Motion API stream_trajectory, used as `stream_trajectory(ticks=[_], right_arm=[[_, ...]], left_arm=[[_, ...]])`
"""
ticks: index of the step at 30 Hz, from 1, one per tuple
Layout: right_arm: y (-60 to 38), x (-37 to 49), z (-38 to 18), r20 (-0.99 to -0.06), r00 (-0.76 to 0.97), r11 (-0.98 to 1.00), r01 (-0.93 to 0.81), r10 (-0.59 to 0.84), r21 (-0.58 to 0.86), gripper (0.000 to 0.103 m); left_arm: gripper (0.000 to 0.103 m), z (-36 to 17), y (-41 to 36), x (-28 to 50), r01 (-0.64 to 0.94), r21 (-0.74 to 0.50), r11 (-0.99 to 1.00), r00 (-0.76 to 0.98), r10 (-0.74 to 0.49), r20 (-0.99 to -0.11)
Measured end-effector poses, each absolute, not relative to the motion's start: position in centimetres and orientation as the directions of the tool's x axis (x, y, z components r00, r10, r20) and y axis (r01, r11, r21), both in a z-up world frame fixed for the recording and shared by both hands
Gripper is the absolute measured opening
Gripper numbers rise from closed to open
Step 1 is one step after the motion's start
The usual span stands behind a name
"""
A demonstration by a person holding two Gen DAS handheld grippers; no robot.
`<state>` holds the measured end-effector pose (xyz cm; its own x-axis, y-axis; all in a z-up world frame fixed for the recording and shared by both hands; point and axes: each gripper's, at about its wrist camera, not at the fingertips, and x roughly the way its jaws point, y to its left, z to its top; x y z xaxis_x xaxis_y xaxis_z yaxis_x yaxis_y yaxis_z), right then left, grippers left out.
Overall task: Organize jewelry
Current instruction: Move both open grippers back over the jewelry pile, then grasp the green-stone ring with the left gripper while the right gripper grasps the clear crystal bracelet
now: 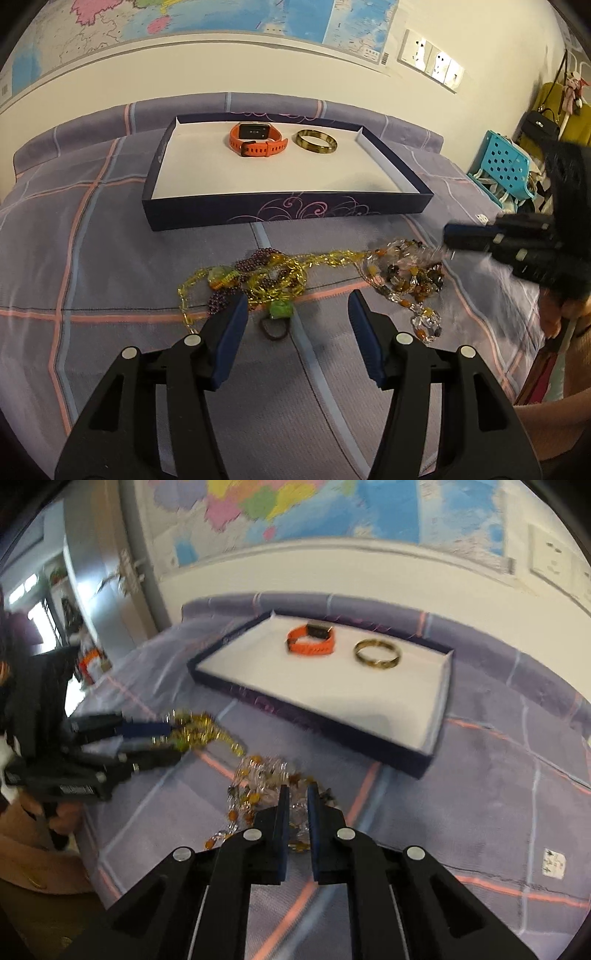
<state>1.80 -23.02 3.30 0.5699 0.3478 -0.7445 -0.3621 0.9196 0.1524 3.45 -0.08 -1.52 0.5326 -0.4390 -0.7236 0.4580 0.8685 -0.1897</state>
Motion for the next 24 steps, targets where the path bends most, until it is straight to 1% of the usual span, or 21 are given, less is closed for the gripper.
stream_trajectory(ticks=[6,8,12,16,19,21,24], right_arm=[[-25.4,0.9,6.7,-0.655,0.637,0.911,-0.338,0.406,0.236,0.008],[-25.9,0.8,7.2,-0.647,0.648,0.914,-0.326,0.402,0.242,0.008],[-26.0,1.0,5.8,-0.682,0.617,0.918,-0.308,0.392,0.249,0.008],[-25.8,0.4,3.7,-0.716,0.569,0.913,-0.307,0.403,0.270,0.008],[-25.6,-0.4,2.1,-0.741,0.530,0.907,-0.314,0.413,0.281,0.008],[-25.2,-0.7,1.1,-0.759,0.499,0.902,-0.324,0.419,0.285,0.008],[-24.8,-1.2,0.3,-0.772,0.477,0.898,-0.340,0.420,0.279,0.008]], left_arm=[[0.056,-1.7,-0.5,2.9,0.472,-0.179,0.863,0.529,-0.440,-0.726],[0.056,-1.6,-0.8,2.6,0.480,-0.166,0.861,0.531,-0.436,-0.726],[0.056,-1.6,-1.0,2.0,0.497,-0.133,0.857,0.537,-0.425,-0.729],[0.055,-1.7,-0.3,1.8,0.485,-0.132,0.865,0.535,-0.412,-0.738],[0.053,-2.0,0.4,2.1,0.473,-0.146,0.869,0.521,-0.409,-0.749],[0.049,-2.4,0.7,2.5,0.466,-0.163,0.870,0.505,-0.412,-0.759],[0.048,-2.4,0.6,2.8,0.472,-0.168,0.865,0.503,-0.421,-0.755]])
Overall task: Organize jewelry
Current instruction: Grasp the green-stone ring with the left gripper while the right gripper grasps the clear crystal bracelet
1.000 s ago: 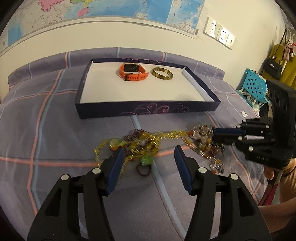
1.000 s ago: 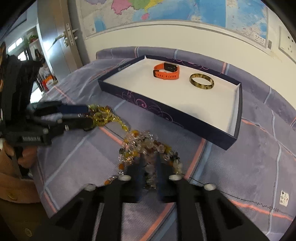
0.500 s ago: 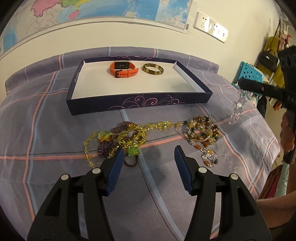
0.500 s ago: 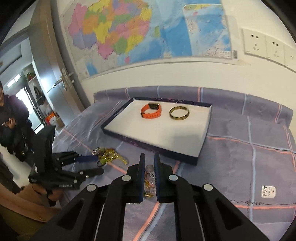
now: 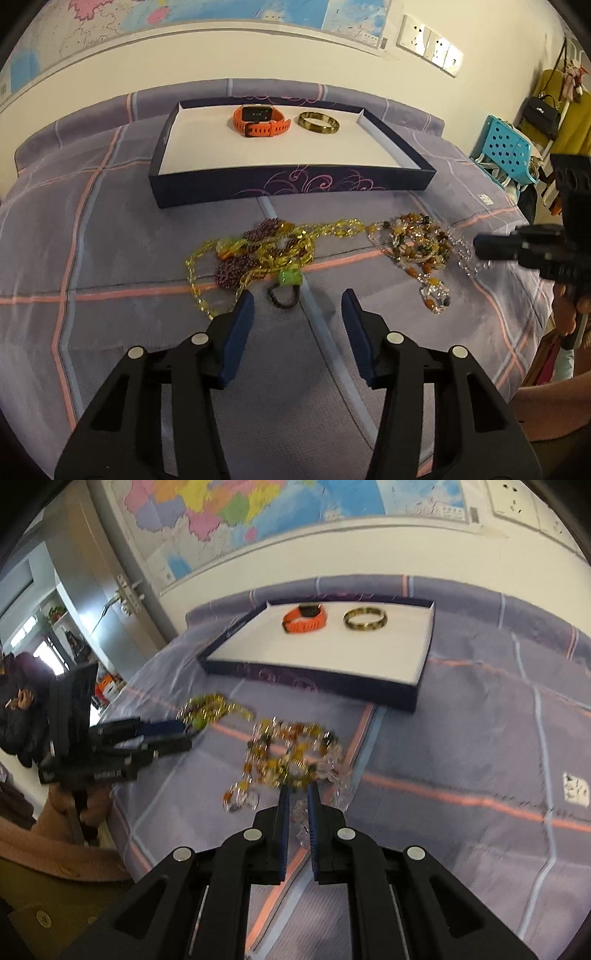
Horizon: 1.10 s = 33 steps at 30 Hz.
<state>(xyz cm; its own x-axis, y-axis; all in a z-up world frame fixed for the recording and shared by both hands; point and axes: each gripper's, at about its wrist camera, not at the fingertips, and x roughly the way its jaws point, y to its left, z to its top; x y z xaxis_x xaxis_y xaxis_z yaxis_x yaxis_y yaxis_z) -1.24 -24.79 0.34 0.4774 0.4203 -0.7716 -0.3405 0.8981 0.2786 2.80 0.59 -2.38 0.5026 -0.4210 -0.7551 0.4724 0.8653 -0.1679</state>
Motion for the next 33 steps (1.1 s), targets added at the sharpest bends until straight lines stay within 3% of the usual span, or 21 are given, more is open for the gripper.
stream_trajectory(ticks=[3,7,9,12,14,20,22,25,28,33], right_arm=[[-24.7,-1.4,0.0,-0.776,0.478,0.903,-0.334,0.410,0.271,0.011],[-25.3,-1.7,0.3,-0.762,0.512,0.912,-0.312,0.396,0.265,0.028],[-25.6,-1.6,0.5,-0.762,0.538,0.928,-0.291,0.360,0.234,0.044],[-25.8,-1.2,0.2,-0.769,0.557,0.945,-0.262,0.313,0.195,0.049],[-26.2,-0.5,-0.4,-0.773,0.551,0.946,-0.248,0.314,0.208,0.049],[-24.7,0.0,-1.4,-0.800,0.553,0.960,-0.259,0.234,0.102,0.046],[-24.3,0.1,-1.5,-0.802,0.561,0.964,-0.259,0.206,0.066,0.029],[-24.7,0.2,-1.4,-0.802,0.559,0.965,-0.249,0.211,0.080,0.018],[-25.2,0.1,-1.3,-0.801,0.557,0.967,-0.234,0.220,0.103,0.017],[-26.2,-0.1,-0.1,-0.771,0.581,0.962,-0.215,0.262,0.165,0.016]], left_arm=[[0.048,-2.5,0.2,3.5,0.469,-0.165,0.868,0.499,-0.415,-0.761],[0.048,-2.5,-0.2,4.0,0.463,-0.157,0.872,0.504,-0.405,-0.763],[0.038,-2.6,-0.3,3.9,0.456,-0.141,0.879,0.513,-0.389,-0.765],[0.023,-2.6,-0.4,3.6,0.456,-0.119,0.882,0.518,-0.372,-0.770],[0.018,-2.6,-0.5,3.3,0.463,-0.123,0.878,0.509,-0.377,-0.774],[0.019,-2.6,-0.5,2.4,0.469,-0.125,0.874,0.507,-0.383,-0.772],[0.023,-2.6,-0.5,2.4,0.472,-0.127,0.872,0.508,-0.387,-0.769],[0.026,-2.7,-1.0,2.5,0.473,-0.114,0.874,0.515,-0.379,-0.769],[0.018,-2.6,-1.2,2.5,0.470,-0.104,0.877,0.519,-0.369,-0.771],[0.016,-2.5,-1.0,2.4,0.463,-0.121,0.878,0.516,-0.378,-0.768]])
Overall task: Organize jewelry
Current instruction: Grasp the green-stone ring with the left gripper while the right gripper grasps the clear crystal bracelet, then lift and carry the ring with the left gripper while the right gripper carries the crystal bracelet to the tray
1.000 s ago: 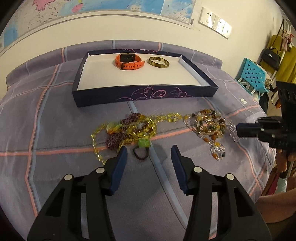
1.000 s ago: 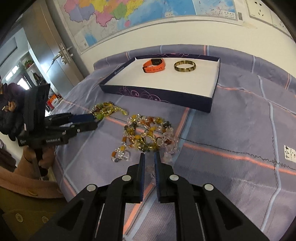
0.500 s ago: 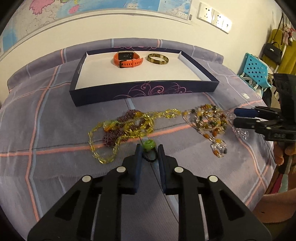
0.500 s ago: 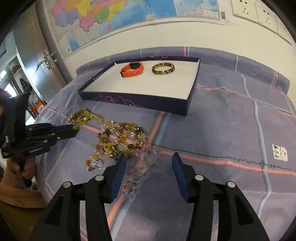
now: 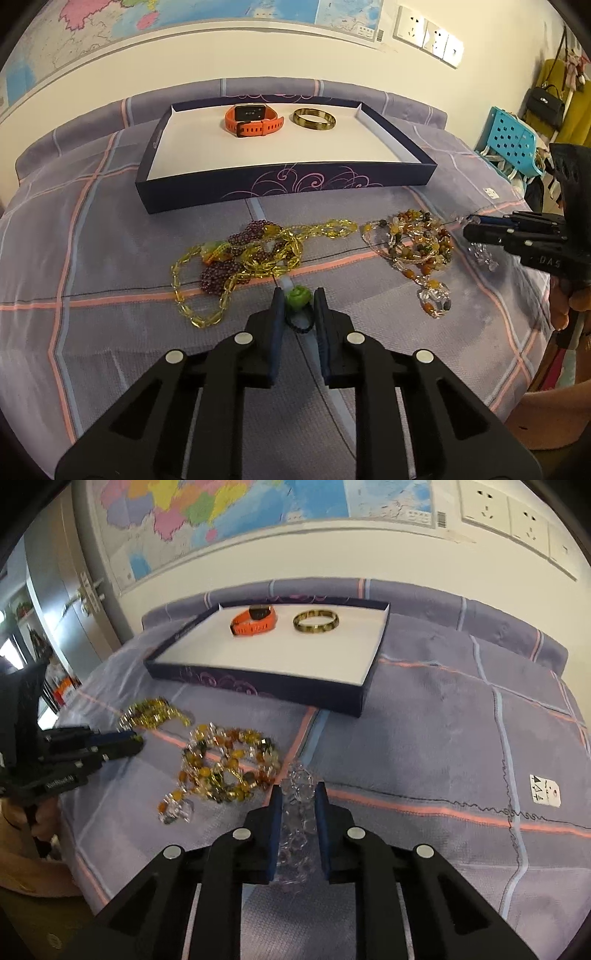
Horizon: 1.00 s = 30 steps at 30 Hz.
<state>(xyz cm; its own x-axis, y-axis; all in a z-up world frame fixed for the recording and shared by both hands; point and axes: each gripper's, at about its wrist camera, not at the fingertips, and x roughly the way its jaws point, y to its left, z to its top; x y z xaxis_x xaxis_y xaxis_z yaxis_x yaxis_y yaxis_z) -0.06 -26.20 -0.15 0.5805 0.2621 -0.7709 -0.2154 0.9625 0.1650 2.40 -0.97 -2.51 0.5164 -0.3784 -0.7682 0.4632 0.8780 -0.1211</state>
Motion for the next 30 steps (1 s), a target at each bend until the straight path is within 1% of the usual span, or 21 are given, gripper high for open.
stream_trajectory(ticks=[5,14,24,30], right_arm=[[-26.4,-0.1,1.3,-0.743,0.601,0.955,-0.217,0.295,0.203,0.015],[-26.0,0.9,3.7,-0.697,0.639,0.945,-0.240,0.325,0.220,0.015],[-25.8,4.2,6.2,-0.644,0.686,0.941,-0.258,0.339,0.220,0.015],[-25.6,7.6,6.8,-0.635,0.698,0.944,-0.256,0.330,0.209,0.015]], left_arm=[[0.016,-1.8,-0.8,2.0,0.469,-0.128,0.874,0.528,-0.393,-0.753],[0.016,0.9,-0.6,2.2,0.483,-0.154,0.862,0.559,-0.439,-0.703],[0.016,3.7,-0.9,5.8,0.471,-0.155,0.868,0.611,-0.448,-0.653],[0.016,3.9,-1.2,9.1,0.453,-0.165,0.876,0.615,-0.441,-0.654]])
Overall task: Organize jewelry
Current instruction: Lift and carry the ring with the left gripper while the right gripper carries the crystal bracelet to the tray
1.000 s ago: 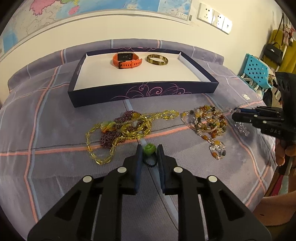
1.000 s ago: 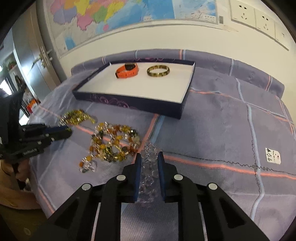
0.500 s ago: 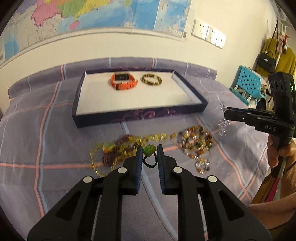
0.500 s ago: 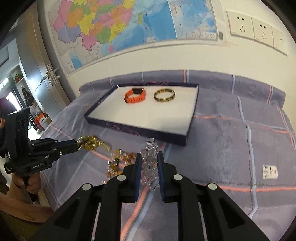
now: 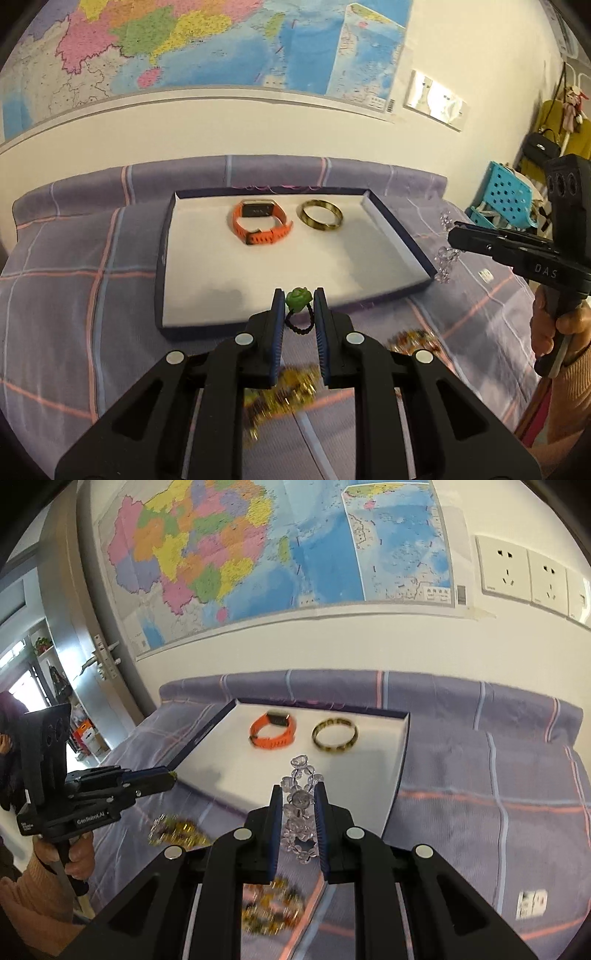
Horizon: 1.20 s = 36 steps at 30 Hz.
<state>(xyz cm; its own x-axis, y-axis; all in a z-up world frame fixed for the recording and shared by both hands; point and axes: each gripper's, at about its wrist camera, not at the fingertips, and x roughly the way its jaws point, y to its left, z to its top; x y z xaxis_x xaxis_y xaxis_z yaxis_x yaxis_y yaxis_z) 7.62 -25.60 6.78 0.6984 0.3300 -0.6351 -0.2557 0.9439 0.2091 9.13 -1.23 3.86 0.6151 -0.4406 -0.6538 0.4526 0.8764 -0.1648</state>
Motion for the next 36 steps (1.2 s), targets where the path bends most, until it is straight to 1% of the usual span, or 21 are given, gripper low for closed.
stream_trajectory(ticks=[5,15,36], right_arm=[[-25.1,10.8,6.3,-0.650,0.693,0.950,-0.246,0.312,0.194,0.015],[-23.9,15.8,3.8,-0.697,0.652,0.954,-0.229,0.298,0.194,0.015],[-21.5,19.9,0.2,-0.778,0.566,0.959,-0.223,0.274,0.177,0.017]], left_arm=[[0.016,3.5,-1.7,11.9,0.434,-0.157,0.887,0.614,-0.419,-0.669],[0.016,2.1,-2.4,16.1,0.407,-0.158,0.900,0.598,-0.393,-0.699],[0.017,-1.3,-4.2,19.4,0.373,-0.152,0.915,0.537,-0.347,-0.769]])
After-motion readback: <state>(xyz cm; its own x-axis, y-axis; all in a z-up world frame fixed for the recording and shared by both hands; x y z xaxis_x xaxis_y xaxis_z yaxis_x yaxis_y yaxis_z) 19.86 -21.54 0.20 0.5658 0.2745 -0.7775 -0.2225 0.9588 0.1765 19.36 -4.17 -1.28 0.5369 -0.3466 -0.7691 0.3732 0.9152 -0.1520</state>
